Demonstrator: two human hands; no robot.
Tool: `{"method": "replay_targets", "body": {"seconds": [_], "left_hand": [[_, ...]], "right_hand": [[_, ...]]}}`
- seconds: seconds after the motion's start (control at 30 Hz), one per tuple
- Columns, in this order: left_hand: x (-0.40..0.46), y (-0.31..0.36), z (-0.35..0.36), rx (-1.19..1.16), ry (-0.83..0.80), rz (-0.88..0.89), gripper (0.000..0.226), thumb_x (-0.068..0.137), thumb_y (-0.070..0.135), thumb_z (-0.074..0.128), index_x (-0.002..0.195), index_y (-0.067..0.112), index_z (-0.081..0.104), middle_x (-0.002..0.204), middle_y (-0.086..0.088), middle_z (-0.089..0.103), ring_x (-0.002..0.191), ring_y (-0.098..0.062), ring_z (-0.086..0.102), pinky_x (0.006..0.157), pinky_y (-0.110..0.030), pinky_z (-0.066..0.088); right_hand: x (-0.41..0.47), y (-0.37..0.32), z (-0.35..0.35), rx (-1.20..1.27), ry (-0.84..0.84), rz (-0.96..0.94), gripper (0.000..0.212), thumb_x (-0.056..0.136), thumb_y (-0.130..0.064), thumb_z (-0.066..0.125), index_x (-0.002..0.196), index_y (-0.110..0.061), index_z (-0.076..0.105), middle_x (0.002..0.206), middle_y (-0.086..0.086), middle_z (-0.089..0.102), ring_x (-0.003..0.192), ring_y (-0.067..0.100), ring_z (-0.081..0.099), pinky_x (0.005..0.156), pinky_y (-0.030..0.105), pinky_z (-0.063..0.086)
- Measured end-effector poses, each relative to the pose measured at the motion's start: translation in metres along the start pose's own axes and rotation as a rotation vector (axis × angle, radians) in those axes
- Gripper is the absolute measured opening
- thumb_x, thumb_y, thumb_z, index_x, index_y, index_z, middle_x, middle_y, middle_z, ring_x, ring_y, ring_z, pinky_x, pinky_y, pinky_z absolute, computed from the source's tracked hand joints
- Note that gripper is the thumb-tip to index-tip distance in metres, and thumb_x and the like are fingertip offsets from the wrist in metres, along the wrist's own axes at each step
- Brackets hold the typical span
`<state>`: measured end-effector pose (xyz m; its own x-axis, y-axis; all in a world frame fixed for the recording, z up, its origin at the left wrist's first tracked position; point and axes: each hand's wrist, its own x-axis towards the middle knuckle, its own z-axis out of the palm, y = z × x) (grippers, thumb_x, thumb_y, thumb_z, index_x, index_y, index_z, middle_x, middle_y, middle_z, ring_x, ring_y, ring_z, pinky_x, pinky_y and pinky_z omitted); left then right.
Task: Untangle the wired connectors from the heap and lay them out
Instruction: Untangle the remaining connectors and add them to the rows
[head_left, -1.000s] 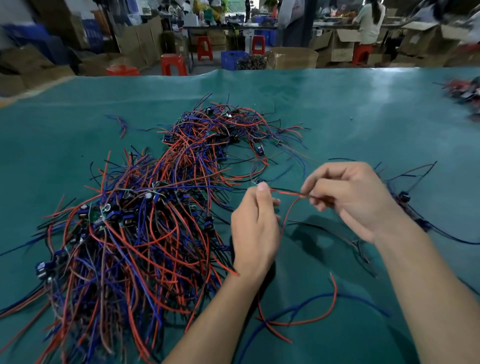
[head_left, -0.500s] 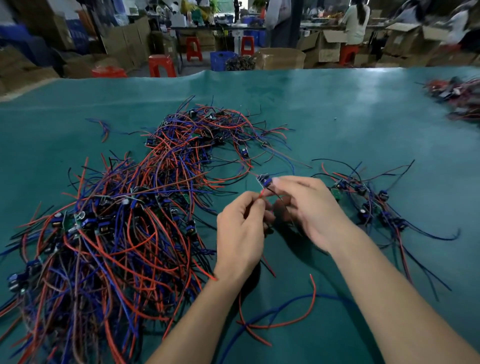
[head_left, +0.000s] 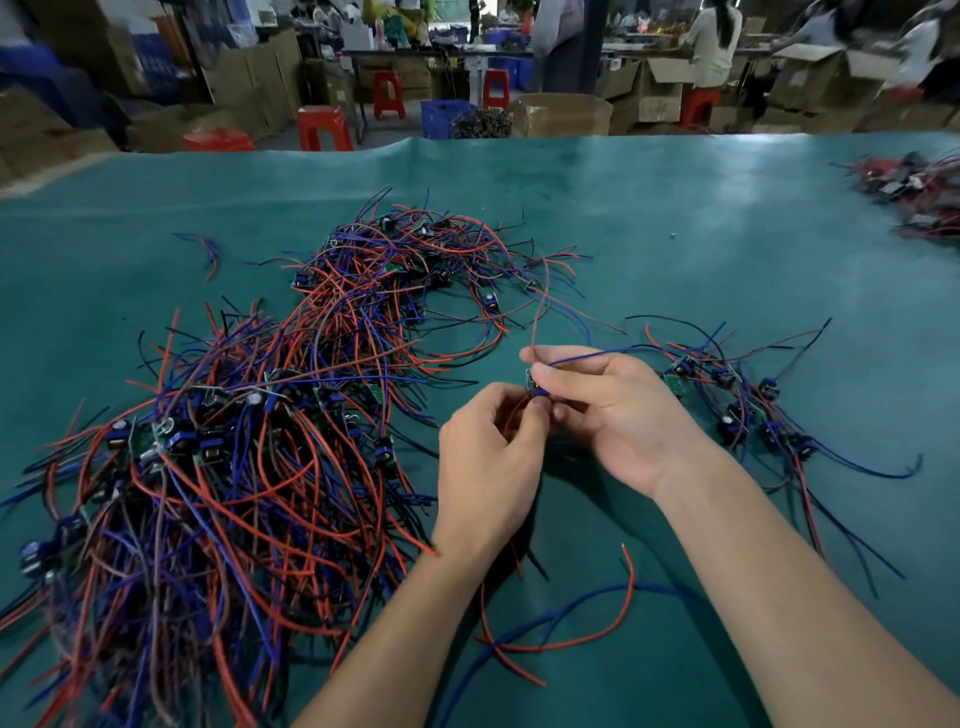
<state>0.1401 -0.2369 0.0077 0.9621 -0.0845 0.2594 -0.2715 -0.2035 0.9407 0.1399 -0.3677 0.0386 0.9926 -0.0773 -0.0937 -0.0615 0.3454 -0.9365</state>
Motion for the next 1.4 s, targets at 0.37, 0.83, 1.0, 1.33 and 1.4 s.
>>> {"method": "replay_targets", "body": {"seconds": [0.37, 0.83, 1.0, 1.33, 1.4], "left_hand": [[0.000, 0.000, 0.001, 0.086, 0.024, 0.031, 0.020, 0.093, 0.015, 0.057, 0.090, 0.021, 0.075, 0.084, 0.012, 0.075, 0.079, -0.004, 0.066, 0.081, -0.031, 0.053], [0.001, -0.001, -0.001, 0.070, -0.033, 0.095, 0.020, 0.099, 0.019, 0.059, 0.081, 0.013, 0.066, 0.066, -0.002, 0.061, 0.065, -0.022, 0.052, 0.067, -0.042, 0.045], [-0.001, 0.000, -0.001, 0.082, -0.074, 0.078, 0.019, 0.097, 0.018, 0.062, 0.079, 0.016, 0.069, 0.069, 0.006, 0.063, 0.068, -0.013, 0.056, 0.069, -0.034, 0.046], [-0.002, 0.001, 0.000, 0.113, -0.086, 0.093, 0.018, 0.094, 0.015, 0.067, 0.077, 0.016, 0.074, 0.075, 0.002, 0.069, 0.074, -0.010, 0.061, 0.072, -0.026, 0.046], [-0.003, 0.001, 0.000, 0.133, -0.089, 0.101, 0.018, 0.093, 0.016, 0.067, 0.077, 0.017, 0.074, 0.075, 0.001, 0.069, 0.075, -0.014, 0.062, 0.073, -0.031, 0.047]], "right_hand": [[0.001, -0.012, -0.017, 0.091, 0.043, -0.121, 0.013, 0.068, -0.002, 0.074, 0.080, -0.004, 0.070, 0.075, 0.009, 0.070, 0.064, 0.014, 0.067, 0.064, 0.020, 0.057], [0.001, -0.005, -0.008, -0.034, -0.025, -0.007, 0.015, 0.072, -0.018, 0.075, 0.083, -0.009, 0.080, 0.082, 0.001, 0.075, 0.065, 0.007, 0.063, 0.055, 0.016, 0.044], [0.000, -0.011, -0.019, -0.346, 0.160, -0.163, 0.019, 0.069, -0.025, 0.086, 0.069, -0.007, 0.079, 0.067, 0.007, 0.068, 0.052, 0.012, 0.052, 0.046, 0.022, 0.042], [0.004, -0.023, -0.048, -0.369, 0.571, -0.396, 0.025, 0.077, -0.023, 0.088, 0.056, -0.020, 0.075, 0.056, 0.000, 0.066, 0.050, 0.009, 0.047, 0.045, 0.019, 0.040], [0.003, -0.028, -0.056, -0.313, 0.678, -0.453, 0.024, 0.079, -0.021, 0.087, 0.059, -0.018, 0.074, 0.055, -0.003, 0.065, 0.048, 0.008, 0.047, 0.045, 0.019, 0.040]]}}
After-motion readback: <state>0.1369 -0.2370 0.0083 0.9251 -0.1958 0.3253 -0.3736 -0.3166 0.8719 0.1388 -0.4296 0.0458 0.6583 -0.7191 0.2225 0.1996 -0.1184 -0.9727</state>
